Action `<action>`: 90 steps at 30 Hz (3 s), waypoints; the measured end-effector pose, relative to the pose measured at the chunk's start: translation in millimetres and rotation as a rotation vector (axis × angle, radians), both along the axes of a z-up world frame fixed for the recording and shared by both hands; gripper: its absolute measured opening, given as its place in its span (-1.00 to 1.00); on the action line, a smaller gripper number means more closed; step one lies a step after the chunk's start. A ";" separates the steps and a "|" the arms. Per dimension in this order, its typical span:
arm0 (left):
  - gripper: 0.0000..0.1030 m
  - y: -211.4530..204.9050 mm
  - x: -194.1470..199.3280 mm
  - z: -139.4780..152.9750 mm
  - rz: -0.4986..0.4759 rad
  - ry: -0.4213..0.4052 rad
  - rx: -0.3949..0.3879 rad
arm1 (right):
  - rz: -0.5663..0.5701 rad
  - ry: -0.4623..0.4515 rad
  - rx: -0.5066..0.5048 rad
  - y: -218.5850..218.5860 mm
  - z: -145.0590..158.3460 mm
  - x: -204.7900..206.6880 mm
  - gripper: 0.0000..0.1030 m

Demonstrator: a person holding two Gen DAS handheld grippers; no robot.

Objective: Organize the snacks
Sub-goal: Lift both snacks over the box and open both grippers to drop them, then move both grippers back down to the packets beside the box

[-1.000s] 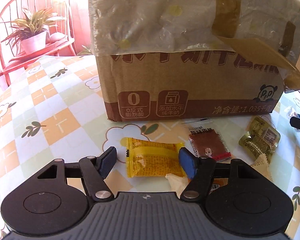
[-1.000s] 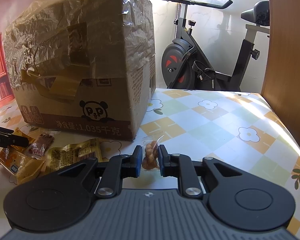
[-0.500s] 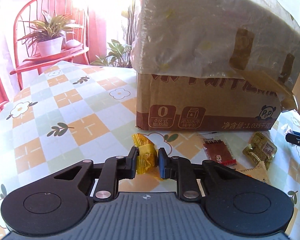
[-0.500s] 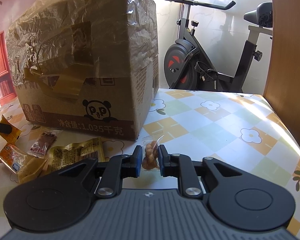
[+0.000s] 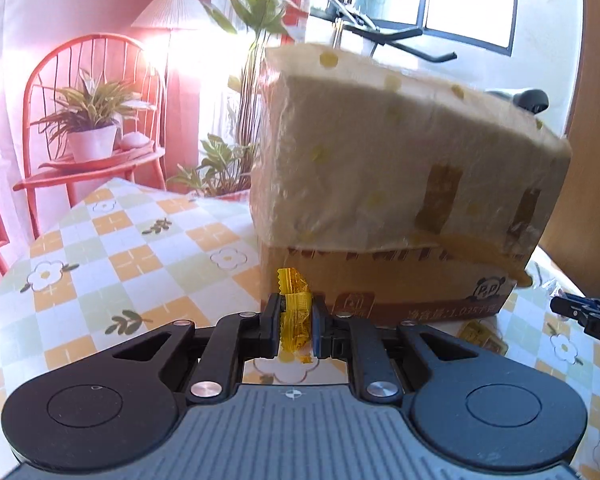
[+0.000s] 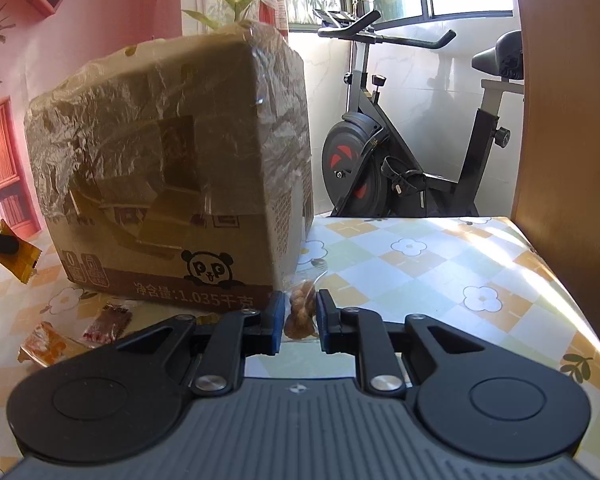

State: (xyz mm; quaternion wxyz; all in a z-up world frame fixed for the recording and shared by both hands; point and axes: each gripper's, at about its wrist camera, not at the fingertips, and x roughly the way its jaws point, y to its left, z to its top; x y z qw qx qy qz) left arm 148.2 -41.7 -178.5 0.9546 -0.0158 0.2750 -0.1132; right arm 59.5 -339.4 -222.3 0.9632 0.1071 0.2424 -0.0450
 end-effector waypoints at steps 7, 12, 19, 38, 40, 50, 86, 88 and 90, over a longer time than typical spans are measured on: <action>-0.69 0.6 -1.3 59.7 -0.009 -0.149 -0.054 | 0.018 -0.193 -0.047 2.1 78.3 -1.0 -0.64; -0.69 -5.7 8.2 105.4 -0.060 -0.249 -0.067 | 0.066 -0.323 0.014 -3.9 135.1 21.5 -0.64; -0.69 -48.2 60.9 142.1 -0.138 -0.264 -0.042 | 0.126 -0.243 -0.021 10.0 159.6 94.4 -0.64; 0.17 -45.1 100.3 117.9 -0.112 -0.157 0.004 | 0.107 -0.177 -0.003 8.1 140.6 96.2 -0.12; 0.18 -41.9 95.0 118.1 -0.114 -0.154 0.001 | 0.117 -0.183 -0.010 12.6 142.6 90.5 -0.12; 0.19 -22.8 62.2 116.9 -0.108 -0.151 -0.030 | 0.147 -0.184 -0.025 33.7 144.5 63.1 -0.12; 0.17 -15.7 37.4 18.6 -0.112 0.093 -0.010 | 0.138 0.080 0.094 28.0 19.8 19.1 0.09; 0.17 -16.5 39.6 14.4 -0.111 0.111 -0.007 | 0.131 0.108 0.091 25.1 11.1 19.4 0.09; 0.17 -18.5 39.4 11.5 -0.117 0.120 0.000 | 0.123 0.131 0.091 23.1 1.8 20.6 0.09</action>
